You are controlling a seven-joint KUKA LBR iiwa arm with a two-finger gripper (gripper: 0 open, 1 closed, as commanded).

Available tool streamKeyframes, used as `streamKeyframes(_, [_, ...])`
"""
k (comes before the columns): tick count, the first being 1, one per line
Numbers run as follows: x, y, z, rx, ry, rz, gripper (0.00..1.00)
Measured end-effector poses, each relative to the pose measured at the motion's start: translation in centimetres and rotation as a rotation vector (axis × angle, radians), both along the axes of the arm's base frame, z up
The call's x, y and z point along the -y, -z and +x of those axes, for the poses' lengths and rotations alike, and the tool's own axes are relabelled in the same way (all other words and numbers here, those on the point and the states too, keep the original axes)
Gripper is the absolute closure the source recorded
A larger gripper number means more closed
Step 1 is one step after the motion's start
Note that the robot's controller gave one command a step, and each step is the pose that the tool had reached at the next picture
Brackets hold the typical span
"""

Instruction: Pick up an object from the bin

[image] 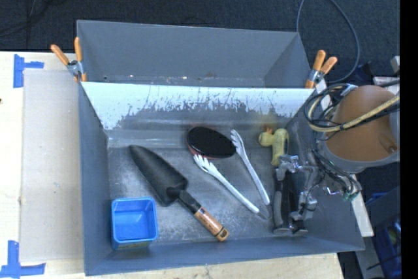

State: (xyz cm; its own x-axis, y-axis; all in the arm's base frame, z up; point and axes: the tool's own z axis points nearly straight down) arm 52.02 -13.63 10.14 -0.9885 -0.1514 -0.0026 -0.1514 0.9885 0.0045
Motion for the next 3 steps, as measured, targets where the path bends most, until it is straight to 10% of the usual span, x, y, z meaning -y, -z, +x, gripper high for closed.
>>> streamKeyframes(1, [-3.3, 2.2, -1.7, 0.002, 0.173, -0.004, 0.00])
streamKeyframes(2, [-1.1, 2.7, -1.8, 0.003, -0.028, 0.000, 0.00])
streamKeyframes(3, [-2.1, 2.8, -0.4, -0.007, 0.192, 0.015, 1.00])
